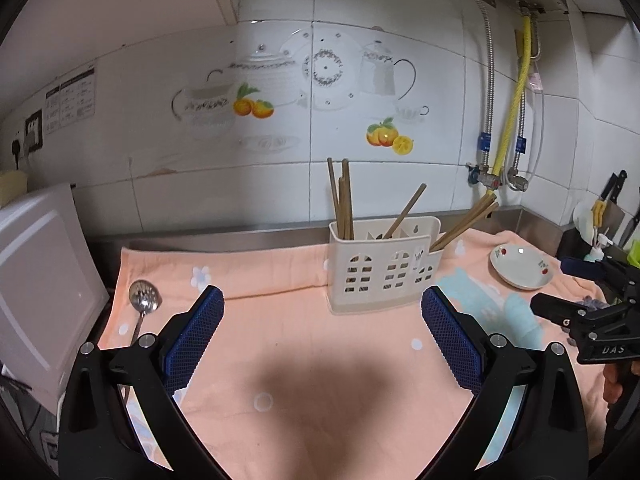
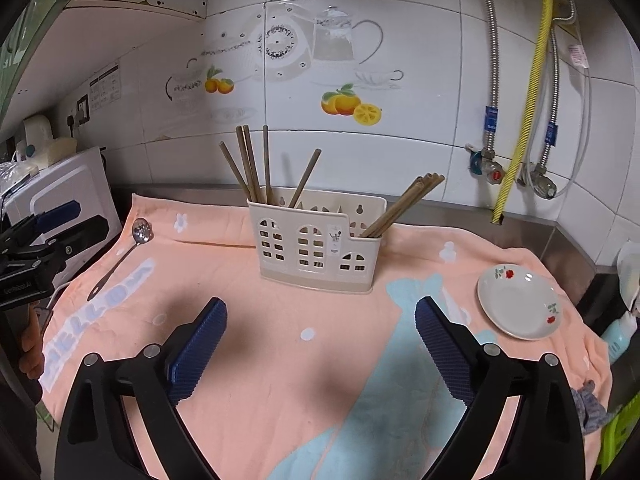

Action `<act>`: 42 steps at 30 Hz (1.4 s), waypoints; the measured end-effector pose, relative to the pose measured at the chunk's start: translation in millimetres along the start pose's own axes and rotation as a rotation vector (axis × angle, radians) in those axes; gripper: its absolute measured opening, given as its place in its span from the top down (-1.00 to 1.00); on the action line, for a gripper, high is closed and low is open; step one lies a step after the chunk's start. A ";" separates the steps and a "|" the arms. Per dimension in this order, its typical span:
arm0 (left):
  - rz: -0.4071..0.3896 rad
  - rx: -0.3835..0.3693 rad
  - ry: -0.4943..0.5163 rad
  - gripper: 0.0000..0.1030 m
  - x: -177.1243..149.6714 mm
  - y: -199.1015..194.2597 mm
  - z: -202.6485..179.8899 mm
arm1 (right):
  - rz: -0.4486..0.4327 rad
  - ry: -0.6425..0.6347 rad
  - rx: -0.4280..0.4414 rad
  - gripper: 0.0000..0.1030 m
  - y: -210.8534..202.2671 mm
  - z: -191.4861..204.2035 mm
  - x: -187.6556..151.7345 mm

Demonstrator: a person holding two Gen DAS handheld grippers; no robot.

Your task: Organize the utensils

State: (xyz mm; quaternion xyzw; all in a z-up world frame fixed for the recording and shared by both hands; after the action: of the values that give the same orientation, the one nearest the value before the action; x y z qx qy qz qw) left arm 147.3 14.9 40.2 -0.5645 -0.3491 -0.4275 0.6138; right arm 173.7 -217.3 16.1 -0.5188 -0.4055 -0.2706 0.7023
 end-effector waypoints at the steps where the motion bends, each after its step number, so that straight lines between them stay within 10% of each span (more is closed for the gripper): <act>1: 0.005 0.007 -0.002 -0.90 -2.0 -0.3 0.8 | 0.000 0.003 0.000 -0.79 -1.3 -0.1 -1.3; 42: 0.092 0.021 0.002 -0.90 -38.8 -11.7 -1.9 | -0.011 0.021 -0.041 -0.85 -19.6 -3.9 -27.5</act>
State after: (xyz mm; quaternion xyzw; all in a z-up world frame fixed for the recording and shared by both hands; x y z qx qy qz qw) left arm 121.3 18.2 9.2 -0.5731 -0.3267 -0.3959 0.6388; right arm 144.7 -228.3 2.1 -0.5280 -0.3952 -0.2883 0.6942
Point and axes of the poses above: each gripper's, at about its wrist camera, not at the fingertips, and y roughly the way its jaws point, z to its left, x to its top, the point moved 4 cm from there along y, roughly the way its jaws point, and after that the axes turned 9 degrees about y, right-handed, at the moved point
